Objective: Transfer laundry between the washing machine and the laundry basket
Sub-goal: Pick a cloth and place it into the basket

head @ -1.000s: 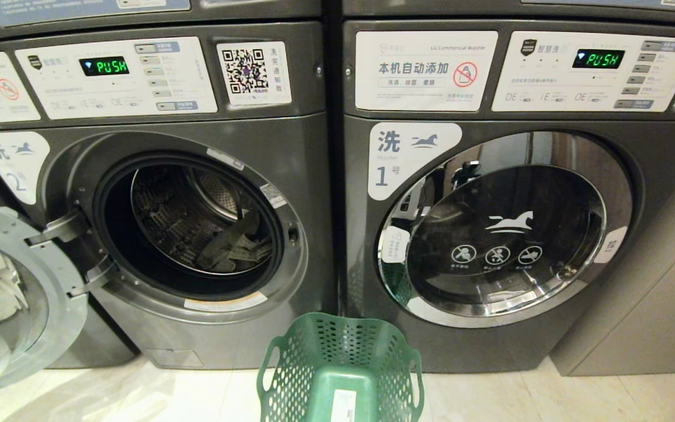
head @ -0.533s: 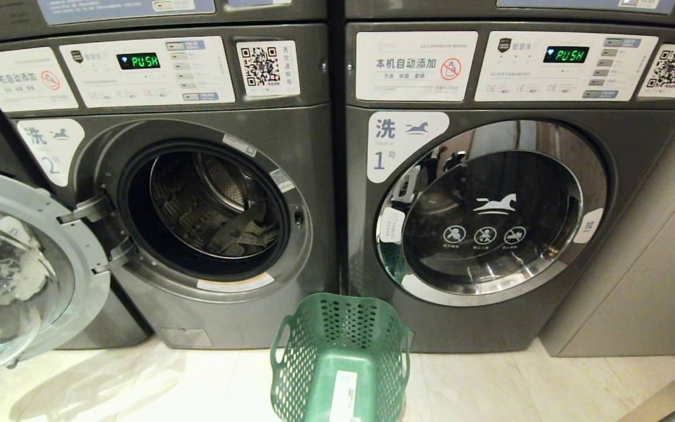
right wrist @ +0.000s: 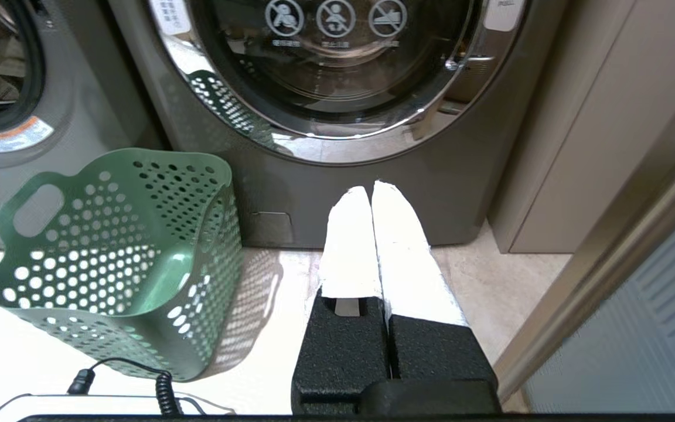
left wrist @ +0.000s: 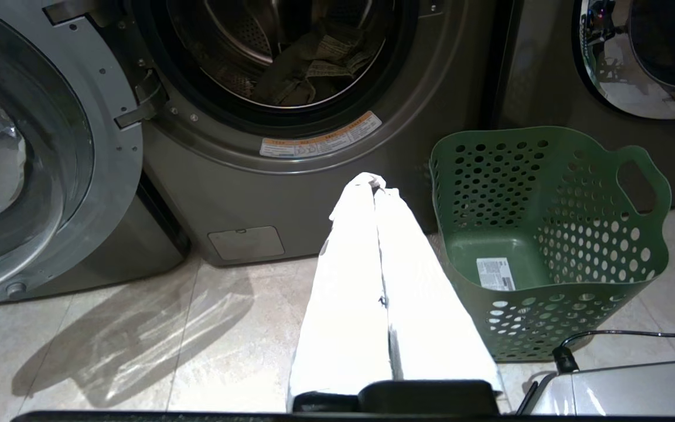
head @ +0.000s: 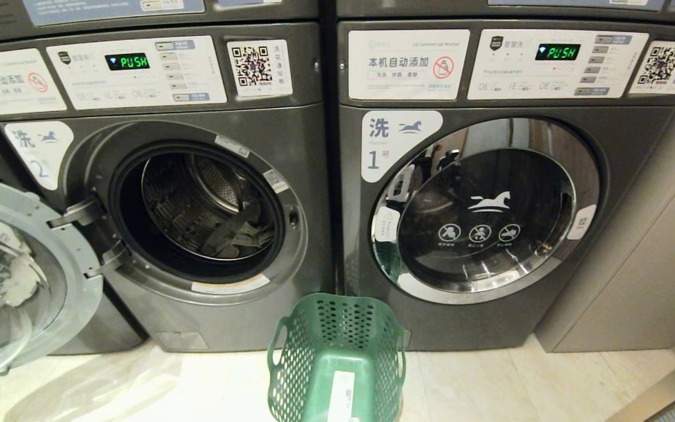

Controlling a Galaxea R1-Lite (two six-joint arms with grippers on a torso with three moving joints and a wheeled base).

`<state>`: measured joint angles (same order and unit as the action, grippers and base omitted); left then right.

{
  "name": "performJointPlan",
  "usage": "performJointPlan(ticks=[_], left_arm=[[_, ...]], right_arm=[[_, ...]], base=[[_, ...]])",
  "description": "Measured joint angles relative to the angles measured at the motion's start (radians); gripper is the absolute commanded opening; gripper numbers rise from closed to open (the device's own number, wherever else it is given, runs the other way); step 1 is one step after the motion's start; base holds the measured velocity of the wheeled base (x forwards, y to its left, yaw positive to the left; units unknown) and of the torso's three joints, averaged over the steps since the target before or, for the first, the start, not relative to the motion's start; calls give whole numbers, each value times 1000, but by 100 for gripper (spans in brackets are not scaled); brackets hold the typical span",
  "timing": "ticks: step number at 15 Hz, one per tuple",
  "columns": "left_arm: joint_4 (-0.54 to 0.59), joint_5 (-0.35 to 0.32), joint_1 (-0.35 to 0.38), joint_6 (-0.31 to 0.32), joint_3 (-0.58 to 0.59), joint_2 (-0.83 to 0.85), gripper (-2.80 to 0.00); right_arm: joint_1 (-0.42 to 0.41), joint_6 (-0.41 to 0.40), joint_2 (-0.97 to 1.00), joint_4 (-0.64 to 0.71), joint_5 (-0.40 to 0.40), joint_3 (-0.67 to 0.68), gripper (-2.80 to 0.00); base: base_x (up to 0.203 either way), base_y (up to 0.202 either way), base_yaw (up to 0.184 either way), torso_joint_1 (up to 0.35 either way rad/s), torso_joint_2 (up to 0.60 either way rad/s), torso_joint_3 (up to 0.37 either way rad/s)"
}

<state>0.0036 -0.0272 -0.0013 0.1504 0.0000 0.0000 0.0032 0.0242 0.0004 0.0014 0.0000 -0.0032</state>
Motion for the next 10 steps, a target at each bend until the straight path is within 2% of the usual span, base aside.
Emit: performJointPlan(ticks=[10], left_arm=[[1,0,0,2,0,0,-280]], right_arm=[[0,0,0,0,0,0,-280]], base=[[0,193,-2,2,3,3]])
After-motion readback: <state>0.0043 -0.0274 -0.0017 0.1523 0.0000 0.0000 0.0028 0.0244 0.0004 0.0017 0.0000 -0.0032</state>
